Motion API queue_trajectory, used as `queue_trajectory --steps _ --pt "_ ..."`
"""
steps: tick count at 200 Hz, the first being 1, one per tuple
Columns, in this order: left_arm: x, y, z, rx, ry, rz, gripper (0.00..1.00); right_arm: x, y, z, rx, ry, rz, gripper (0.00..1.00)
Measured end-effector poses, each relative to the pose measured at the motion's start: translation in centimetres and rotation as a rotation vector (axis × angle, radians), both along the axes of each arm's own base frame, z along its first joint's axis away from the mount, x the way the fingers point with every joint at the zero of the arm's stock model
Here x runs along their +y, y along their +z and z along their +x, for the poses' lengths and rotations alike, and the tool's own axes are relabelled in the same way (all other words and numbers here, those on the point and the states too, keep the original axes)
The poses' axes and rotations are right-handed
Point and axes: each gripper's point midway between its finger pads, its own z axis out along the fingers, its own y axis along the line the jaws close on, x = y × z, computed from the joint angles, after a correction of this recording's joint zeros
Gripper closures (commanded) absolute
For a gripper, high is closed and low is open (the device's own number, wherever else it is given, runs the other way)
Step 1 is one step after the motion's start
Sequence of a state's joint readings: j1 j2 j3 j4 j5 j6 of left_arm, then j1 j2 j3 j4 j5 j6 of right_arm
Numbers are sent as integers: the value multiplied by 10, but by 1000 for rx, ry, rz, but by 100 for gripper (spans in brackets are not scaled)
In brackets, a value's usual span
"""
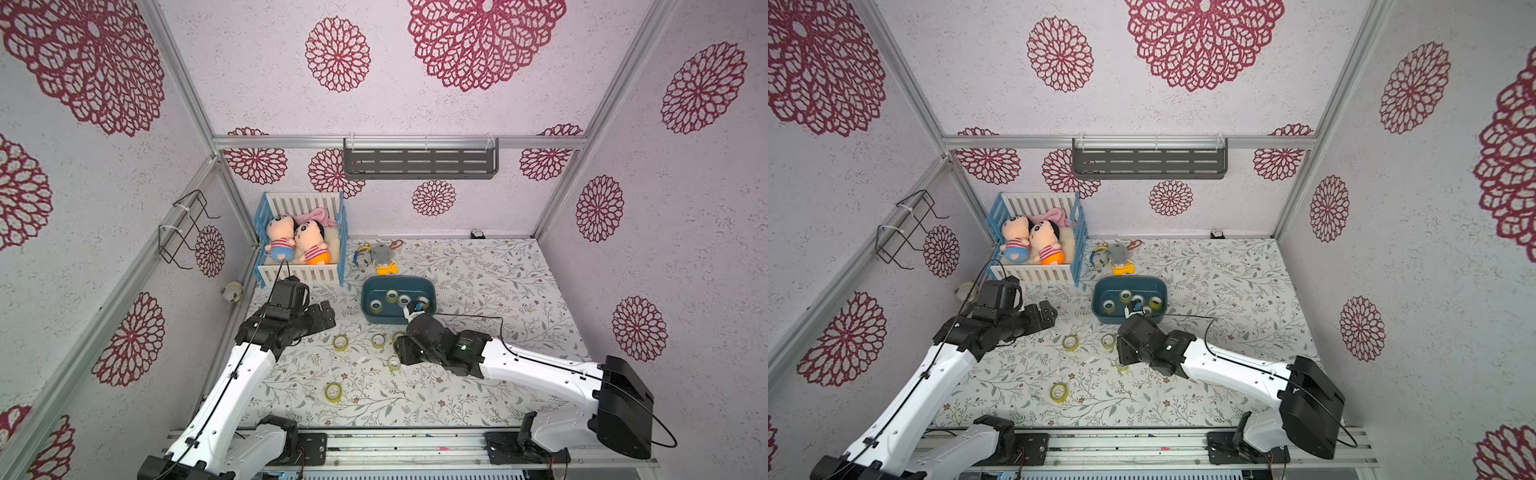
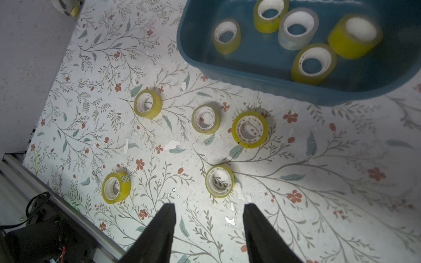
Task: Put the transparent tape into the storage box
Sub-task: Move the tape to the center of the board.
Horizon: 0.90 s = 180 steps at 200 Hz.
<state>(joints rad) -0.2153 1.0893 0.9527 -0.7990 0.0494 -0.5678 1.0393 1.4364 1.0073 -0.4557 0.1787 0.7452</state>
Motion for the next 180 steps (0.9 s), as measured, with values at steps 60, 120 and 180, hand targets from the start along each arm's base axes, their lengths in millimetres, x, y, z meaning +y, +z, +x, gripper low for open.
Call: queue_trajectory --steps 60,120,180 --pt "27 -40 18 147 84 -82 3 67 -27 -42 46 54 -35 34" --pt "42 -22 26 62 123 -95 3 134 -48 -62 64 146 -98 32" --pt "40 -22 26 62 115 -102 3 153 -82 -70 87 191 -231 32"
